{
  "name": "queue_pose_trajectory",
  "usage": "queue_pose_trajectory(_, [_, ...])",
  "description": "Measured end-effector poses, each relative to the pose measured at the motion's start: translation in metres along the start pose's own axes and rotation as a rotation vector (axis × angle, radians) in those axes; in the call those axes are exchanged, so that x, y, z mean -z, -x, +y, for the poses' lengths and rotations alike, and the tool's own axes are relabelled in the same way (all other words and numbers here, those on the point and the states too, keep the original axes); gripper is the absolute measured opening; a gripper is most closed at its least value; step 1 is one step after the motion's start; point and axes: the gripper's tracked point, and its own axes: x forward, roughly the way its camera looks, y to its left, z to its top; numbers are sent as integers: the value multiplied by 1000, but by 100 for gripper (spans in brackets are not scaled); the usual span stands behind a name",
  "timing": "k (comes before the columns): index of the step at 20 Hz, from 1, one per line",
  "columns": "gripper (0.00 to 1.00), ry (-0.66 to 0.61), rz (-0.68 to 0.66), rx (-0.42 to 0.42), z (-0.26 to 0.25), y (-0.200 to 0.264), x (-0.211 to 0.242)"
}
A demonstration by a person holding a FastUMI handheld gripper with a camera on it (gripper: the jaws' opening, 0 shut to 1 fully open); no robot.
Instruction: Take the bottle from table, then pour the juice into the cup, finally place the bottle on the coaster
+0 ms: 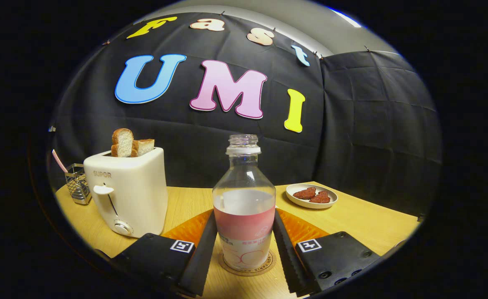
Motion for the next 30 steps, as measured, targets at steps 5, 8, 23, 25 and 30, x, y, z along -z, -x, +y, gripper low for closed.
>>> queue_pose_trajectory(5, [75,-10,11,18,-3,-8,7])
queue_pose_trajectory(8, [75,-18,2,22,-4,-10,7])
queue_pose_trajectory(23, [98,-123,70,44,-22,-6,13])
queue_pose_trajectory(25, [98,-117,76,36,-22,-1,13])
queue_pose_trajectory(30, [98,-109,68,4,-24,33,3])
